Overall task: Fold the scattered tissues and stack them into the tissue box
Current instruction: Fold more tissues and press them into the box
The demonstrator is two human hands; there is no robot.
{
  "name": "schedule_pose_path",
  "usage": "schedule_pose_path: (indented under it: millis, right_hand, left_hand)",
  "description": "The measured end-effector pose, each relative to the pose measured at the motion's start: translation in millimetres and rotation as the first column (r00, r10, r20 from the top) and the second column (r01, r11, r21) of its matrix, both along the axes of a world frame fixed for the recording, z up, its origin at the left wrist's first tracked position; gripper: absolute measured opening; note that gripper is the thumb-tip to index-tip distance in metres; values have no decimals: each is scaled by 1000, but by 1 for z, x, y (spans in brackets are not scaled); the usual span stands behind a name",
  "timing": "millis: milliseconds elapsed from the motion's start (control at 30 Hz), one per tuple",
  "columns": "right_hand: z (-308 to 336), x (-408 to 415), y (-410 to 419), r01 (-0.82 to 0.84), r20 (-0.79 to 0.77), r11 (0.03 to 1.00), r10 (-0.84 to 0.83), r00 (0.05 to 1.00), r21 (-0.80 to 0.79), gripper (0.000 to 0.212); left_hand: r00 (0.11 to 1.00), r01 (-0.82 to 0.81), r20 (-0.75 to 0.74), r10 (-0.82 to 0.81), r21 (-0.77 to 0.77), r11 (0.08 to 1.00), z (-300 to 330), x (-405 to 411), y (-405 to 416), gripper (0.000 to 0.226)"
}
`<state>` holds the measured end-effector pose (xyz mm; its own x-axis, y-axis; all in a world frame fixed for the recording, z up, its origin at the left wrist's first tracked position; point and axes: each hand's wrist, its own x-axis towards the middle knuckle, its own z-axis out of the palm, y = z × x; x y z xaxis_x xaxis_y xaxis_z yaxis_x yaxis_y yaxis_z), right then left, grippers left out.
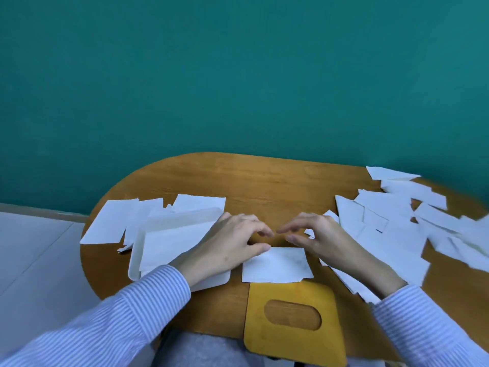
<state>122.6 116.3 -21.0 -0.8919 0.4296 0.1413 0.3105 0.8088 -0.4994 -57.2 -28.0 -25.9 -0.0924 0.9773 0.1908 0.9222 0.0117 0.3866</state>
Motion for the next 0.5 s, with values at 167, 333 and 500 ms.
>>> schedule_pose_path:
  millis: [167, 333, 500]
  right_hand:
    - [-31, 10, 16, 46, 53, 998, -44, 998, -45, 16]
    - [-54, 4, 27, 49, 97, 998, -45, 994, -40, 20]
    - [-69, 4, 33, 32, 124, 997, -23, 992, -70, 25]
  left_hand:
    - [989, -25, -151, -5, -196, 980, -7, 8, 19, 25]
    - [954, -15, -287, -88, -339, 941, -6, 13, 49, 24]
    - [963, 35, -222, -155, -464, 885, -12, 8, 68, 27]
